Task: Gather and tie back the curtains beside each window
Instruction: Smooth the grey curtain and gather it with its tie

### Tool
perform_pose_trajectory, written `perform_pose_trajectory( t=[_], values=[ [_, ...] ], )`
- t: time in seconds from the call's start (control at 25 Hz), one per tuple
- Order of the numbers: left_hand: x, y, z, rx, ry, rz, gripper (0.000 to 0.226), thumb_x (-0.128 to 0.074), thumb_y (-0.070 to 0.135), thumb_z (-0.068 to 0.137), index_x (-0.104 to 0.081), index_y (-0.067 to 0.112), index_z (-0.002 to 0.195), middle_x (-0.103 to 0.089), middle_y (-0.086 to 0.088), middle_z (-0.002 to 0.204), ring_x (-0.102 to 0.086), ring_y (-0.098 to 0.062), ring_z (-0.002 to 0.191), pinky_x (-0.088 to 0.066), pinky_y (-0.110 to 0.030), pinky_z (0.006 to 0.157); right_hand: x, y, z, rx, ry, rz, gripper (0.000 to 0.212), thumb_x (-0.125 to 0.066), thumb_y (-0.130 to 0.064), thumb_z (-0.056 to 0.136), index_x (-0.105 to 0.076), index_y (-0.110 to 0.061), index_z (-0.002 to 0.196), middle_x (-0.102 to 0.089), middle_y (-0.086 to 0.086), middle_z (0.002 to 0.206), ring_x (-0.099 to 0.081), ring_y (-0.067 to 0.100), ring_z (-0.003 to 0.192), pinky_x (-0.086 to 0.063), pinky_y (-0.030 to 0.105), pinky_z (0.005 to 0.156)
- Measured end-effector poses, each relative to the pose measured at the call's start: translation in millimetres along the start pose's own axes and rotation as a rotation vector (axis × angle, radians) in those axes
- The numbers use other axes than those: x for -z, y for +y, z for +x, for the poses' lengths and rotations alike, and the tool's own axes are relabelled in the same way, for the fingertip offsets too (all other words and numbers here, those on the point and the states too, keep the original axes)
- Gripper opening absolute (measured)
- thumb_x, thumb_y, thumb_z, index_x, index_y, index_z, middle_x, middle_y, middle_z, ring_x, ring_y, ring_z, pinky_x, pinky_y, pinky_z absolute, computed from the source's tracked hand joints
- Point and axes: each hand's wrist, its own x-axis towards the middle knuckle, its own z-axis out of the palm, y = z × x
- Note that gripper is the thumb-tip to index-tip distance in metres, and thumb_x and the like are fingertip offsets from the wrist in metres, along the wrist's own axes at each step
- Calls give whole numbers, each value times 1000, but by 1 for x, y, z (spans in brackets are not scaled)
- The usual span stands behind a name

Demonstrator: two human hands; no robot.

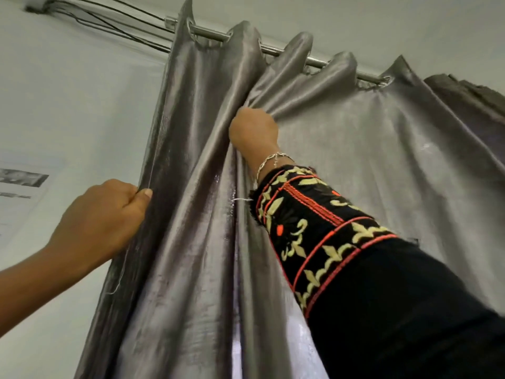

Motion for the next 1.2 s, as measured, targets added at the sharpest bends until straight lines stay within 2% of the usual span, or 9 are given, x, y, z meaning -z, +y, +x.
perform_pose_trajectory(
  t=[0.16,0.32,0.44,0.56,0.68,0.76,0.92,1.0,1.2],
  values=[
    [-2,-8,0,28,7,5,59,-44,49,84,-47,2,48,-48,-12,41,-51,-32,46,-46,-40,58,-1,20,-5,-1,-46,42,32,-36,-7,91,-57,-4,115,-59,17,120,-54,34,111,-42,35,80],
    [-5,-29,-3,84,84,-52,65,-32,69,73,-57,11,55,-57,-10,46,-57,-32,47,-53,-47,60,5,80,-9,-198,-97,319,51,-27,-46,98,-58,-6,110,-57,19,111,-53,31,104,-39,36,84],
    [-15,-52,-8,121,58,-17,60,-22,77,80,-53,29,61,-47,1,41,-50,-27,41,-50,-35,48,21,133,-26,-261,189,84,44,-32,-31,98,-54,3,115,-54,24,120,-50,37,112,-39,39,87],
    [-19,-46,-7,114,77,-54,67,-28,71,74,-56,13,55,-56,-10,46,-57,-33,47,-53,-47,59,41,185,-37,-414,232,-87,43,-36,-14,94,-38,10,130,-34,32,136,-32,43,128,-29,49,102],
    [-18,-24,-8,106,33,-9,67,-26,64,72,-59,7,57,-60,-15,53,-59,-35,54,-52,-48,66,57,227,-40,-698,84,-264,78,-58,-42,85,-28,7,137,-29,31,142,-27,43,131,-24,51,105],
    [-17,-15,-11,106,16,17,62,-28,58,76,-60,6,60,-60,-16,57,-58,-35,57,-51,-47,67,67,249,-45,-786,-29,-318,88,-67,-57,73,-40,2,133,-41,27,135,-37,43,124,-28,49,101],
    [-17,-17,-10,120,22,26,49,-43,35,94,-59,1,63,-58,-18,59,-56,-36,61,-49,-47,70,72,261,-57,-637,-207,-346,44,-60,-32,85,-57,2,113,-57,24,116,-54,41,106,-40,36,82],
    [-17,-23,-9,135,26,29,46,-41,30,95,-58,1,63,-57,-19,59,-55,-36,62,-48,-46,71,59,243,-58,-522,-159,-375,31,-52,-18,88,-59,4,108,-58,27,116,-56,41,105,-37,33,74],
    [-19,-31,-10,126,40,12,47,-41,28,94,-55,1,58,-55,-18,54,-54,-35,57,-48,-46,68,33,173,-45,-397,-30,-160,34,-36,-12,95,-55,4,118,-53,29,125,-50,42,115,-41,40,90]
  ],
)
